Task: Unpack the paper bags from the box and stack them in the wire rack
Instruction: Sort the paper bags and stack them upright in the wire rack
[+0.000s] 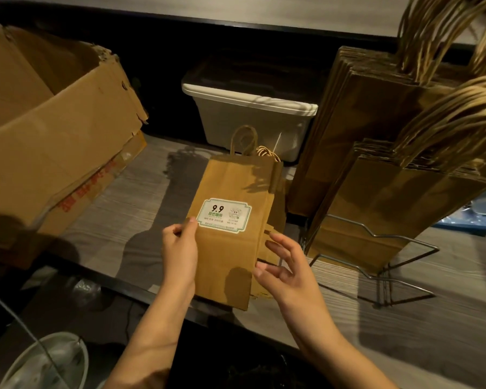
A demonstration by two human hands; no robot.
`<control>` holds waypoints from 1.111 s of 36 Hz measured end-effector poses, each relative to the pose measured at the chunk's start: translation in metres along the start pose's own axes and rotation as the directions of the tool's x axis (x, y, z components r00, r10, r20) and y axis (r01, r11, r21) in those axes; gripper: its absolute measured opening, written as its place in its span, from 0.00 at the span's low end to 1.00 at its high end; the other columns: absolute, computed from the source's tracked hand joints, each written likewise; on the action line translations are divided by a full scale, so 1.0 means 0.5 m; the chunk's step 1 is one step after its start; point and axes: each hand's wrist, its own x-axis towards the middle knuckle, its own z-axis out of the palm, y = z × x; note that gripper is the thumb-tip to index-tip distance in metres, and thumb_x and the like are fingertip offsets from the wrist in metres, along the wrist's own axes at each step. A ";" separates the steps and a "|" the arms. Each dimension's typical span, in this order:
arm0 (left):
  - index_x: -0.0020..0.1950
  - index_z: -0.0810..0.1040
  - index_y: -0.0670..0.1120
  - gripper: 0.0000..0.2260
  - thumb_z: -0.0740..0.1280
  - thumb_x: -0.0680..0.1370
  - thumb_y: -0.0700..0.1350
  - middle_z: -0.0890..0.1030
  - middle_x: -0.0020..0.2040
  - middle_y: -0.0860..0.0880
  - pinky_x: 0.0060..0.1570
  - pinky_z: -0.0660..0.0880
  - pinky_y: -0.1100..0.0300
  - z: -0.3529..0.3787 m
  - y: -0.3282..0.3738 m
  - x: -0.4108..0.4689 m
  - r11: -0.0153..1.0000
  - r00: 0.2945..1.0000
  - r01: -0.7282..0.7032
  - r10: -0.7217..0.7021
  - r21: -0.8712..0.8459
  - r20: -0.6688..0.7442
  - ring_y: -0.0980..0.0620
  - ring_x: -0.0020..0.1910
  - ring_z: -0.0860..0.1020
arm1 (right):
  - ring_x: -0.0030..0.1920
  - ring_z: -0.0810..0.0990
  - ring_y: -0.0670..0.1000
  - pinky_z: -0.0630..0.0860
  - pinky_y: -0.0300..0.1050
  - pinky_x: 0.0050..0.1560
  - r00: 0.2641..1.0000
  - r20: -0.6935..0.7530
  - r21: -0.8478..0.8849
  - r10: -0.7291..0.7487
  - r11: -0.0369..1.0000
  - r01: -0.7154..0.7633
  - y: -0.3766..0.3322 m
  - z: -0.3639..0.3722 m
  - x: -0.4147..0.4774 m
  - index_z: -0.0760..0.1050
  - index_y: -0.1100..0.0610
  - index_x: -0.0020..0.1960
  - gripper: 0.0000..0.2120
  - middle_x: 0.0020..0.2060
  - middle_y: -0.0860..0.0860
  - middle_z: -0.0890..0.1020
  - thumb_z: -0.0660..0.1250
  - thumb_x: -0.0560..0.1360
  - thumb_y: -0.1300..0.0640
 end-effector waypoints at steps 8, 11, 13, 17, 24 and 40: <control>0.54 0.73 0.46 0.11 0.64 0.78 0.52 0.81 0.48 0.48 0.46 0.77 0.55 0.017 0.034 -0.047 0.995 0.987 -0.053 0.065 -0.083 0.148 0.52 0.48 0.80 | 0.54 0.79 0.41 0.76 0.39 0.54 0.970 0.029 -0.164 -0.241 0.956 0.242 -0.045 -0.003 -0.008 0.72 0.45 0.58 0.19 0.52 0.39 0.81 0.66 0.75 0.66; 0.56 0.73 0.50 0.09 0.62 0.79 0.52 0.82 0.49 0.52 0.43 0.75 0.62 0.030 0.048 -0.068 0.985 0.969 -0.116 0.141 -0.127 0.204 0.57 0.47 0.80 | 0.56 0.78 0.41 0.76 0.43 0.57 0.948 -0.005 -0.240 -0.320 0.920 0.309 -0.064 -0.017 -0.008 0.72 0.42 0.58 0.21 0.53 0.37 0.81 0.65 0.75 0.67; 0.54 0.75 0.55 0.06 0.60 0.80 0.51 0.83 0.48 0.55 0.41 0.75 0.65 0.040 0.058 -0.081 0.973 0.942 -0.143 0.189 -0.179 0.279 0.60 0.46 0.81 | 0.56 0.78 0.40 0.76 0.42 0.57 0.922 -0.036 -0.306 -0.385 0.883 0.357 -0.075 -0.028 -0.008 0.72 0.40 0.57 0.23 0.53 0.36 0.80 0.66 0.75 0.67; 0.55 0.76 0.57 0.10 0.58 0.81 0.45 0.83 0.52 0.56 0.49 0.75 0.64 0.061 0.081 -0.106 0.945 0.853 -0.204 0.299 -0.255 0.427 0.60 0.54 0.80 | 0.55 0.78 0.37 0.74 0.32 0.55 0.844 -0.087 -0.410 -0.529 0.792 0.453 -0.100 -0.053 -0.013 0.71 0.40 0.57 0.24 0.53 0.34 0.79 0.67 0.73 0.68; 0.67 0.67 0.58 0.16 0.61 0.79 0.48 0.78 0.56 0.60 0.47 0.71 0.71 0.112 0.135 -0.151 0.919 0.793 -0.180 0.346 -0.349 0.502 0.68 0.49 0.76 | 0.60 0.77 0.45 0.76 0.45 0.59 0.721 -0.208 -0.462 -0.661 0.716 0.524 -0.135 -0.100 -0.024 0.70 0.44 0.62 0.21 0.56 0.43 0.80 0.65 0.75 0.63; 0.45 0.77 0.55 0.06 0.61 0.76 0.53 0.83 0.50 0.51 0.60 0.74 0.43 0.246 0.213 -0.247 0.845 0.534 -0.354 0.535 -0.401 0.655 0.51 0.55 0.80 | 0.68 0.67 0.50 0.73 0.50 0.63 0.331 -0.489 -0.663 -0.807 0.591 0.460 -0.179 -0.201 0.013 0.65 0.63 0.67 0.27 0.66 0.59 0.65 0.62 0.70 0.74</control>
